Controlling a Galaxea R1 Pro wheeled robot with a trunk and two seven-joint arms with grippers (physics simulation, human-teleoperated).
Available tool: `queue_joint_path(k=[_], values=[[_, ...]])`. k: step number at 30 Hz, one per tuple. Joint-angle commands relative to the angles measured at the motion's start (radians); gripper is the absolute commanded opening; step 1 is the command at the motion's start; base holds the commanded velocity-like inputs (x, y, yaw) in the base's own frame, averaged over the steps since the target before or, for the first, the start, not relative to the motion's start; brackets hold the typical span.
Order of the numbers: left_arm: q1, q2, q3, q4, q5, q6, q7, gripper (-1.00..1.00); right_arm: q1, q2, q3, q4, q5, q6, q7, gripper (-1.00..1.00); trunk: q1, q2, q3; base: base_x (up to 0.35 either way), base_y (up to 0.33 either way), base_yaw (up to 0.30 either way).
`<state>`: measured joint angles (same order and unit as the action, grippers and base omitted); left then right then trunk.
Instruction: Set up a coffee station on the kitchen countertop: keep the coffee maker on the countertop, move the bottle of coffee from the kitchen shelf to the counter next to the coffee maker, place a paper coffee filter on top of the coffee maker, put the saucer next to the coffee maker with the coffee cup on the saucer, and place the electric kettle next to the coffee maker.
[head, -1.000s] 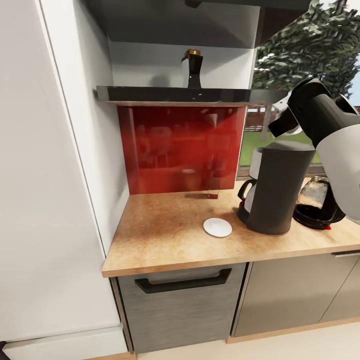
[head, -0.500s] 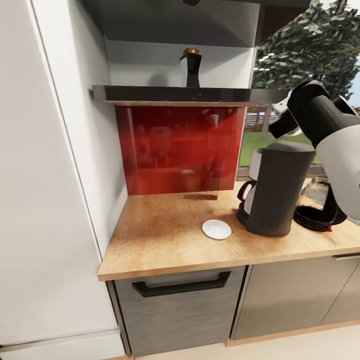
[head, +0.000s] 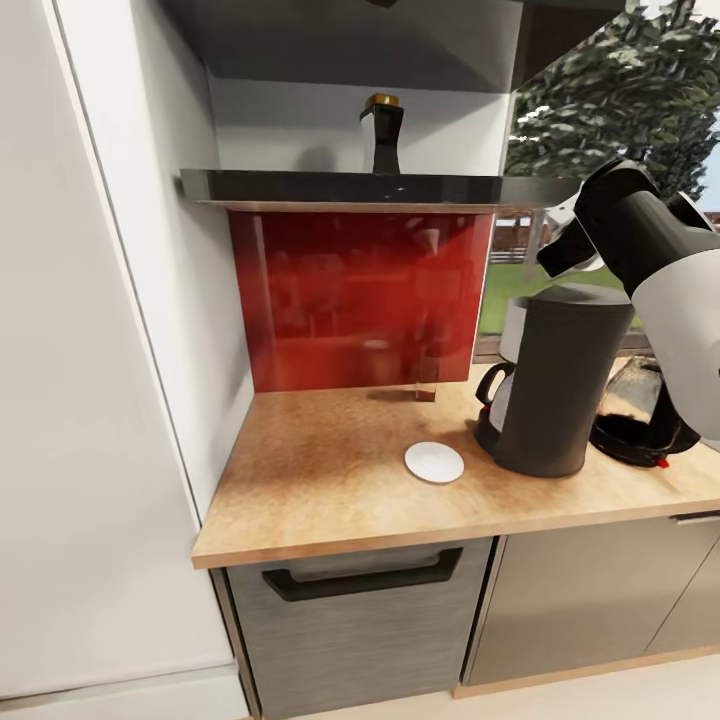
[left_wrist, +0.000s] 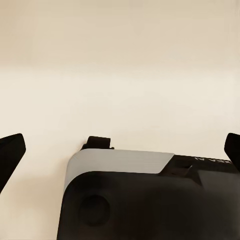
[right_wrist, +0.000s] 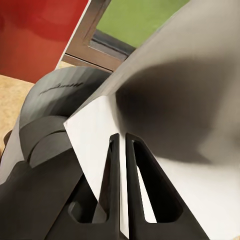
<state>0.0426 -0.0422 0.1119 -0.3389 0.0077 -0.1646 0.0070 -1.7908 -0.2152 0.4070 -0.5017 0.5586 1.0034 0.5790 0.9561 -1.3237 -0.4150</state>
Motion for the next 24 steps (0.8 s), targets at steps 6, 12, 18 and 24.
queue_joint_path(k=[6, 12, 18, 24], values=[[0.000, -0.001, 0.003, -0.002, 0.001, -0.001, 0.001, 1.00, -0.001, -0.001, 0.006, -0.001, 0.006, 0.003, 0.009, -1.00, 0.000, -0.001, -0.001, 0.054, 0.000, 0.000], [0.000, -0.001, 0.003, -0.002, 0.001, -0.001, 0.001, 1.00, -0.001, -0.002, 0.006, -0.001, 0.006, 0.003, 0.009, -1.00, 0.000, -0.001, -0.001, 0.019, 0.000, 0.000], [0.002, -0.013, 0.010, -0.003, 0.003, -0.012, 0.003, 1.00, -0.014, 0.003, 0.003, 0.000, -0.006, -0.001, 0.013, -1.00, 0.000, -0.001, -0.001, 0.001, 0.000, 0.000], [0.002, -0.013, 0.010, -0.003, 0.003, -0.012, 0.003, 1.00, -0.014, 0.003, 0.003, 0.000, -0.006, -0.001, 0.013, -1.00, 0.000, -0.001, -0.001, 0.000, 0.000, 0.000]])
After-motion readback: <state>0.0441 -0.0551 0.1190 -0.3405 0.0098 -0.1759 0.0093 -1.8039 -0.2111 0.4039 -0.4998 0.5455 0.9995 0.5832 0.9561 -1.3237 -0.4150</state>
